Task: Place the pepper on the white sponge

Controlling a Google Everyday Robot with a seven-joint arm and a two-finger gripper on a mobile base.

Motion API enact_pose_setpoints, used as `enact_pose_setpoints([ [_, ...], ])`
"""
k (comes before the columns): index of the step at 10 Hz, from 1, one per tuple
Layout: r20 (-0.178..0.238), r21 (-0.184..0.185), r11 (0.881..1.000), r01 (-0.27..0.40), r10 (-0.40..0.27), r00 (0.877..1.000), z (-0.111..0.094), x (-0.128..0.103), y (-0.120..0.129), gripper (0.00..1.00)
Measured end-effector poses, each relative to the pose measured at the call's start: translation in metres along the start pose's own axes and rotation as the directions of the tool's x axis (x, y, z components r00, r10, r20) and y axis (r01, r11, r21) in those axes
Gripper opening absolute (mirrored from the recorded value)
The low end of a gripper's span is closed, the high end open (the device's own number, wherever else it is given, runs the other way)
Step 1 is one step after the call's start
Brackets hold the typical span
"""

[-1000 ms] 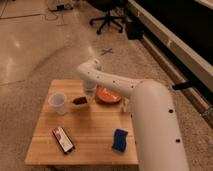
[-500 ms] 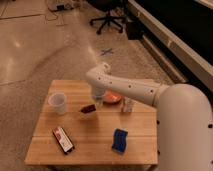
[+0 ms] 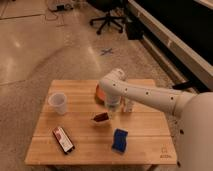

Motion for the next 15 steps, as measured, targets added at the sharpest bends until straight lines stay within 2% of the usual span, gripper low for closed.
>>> enact_pose_setpoints([
  [2, 0.013, -0.012, 0.999, -0.030, 0.030, 0.999, -0.001, 0.016, 0.013, 0.00],
  [5, 0.036, -0.019, 0.999, -0.036, 0.037, 0.999, -0.005, 0.027, 0.032, 0.00],
  [11, 0.031, -0.057, 0.996, -0.071, 0.073, 0.997, 0.001, 0.062, 0.072, 0.01],
  [12, 0.032, -0.066, 0.995, -0.077, 0.079, 0.996, 0.002, 0.067, 0.078, 0.07],
  [15, 0.034, -0.095, 0.992, -0.078, 0.082, 0.996, 0.005, 0.075, 0.094, 0.38],
])
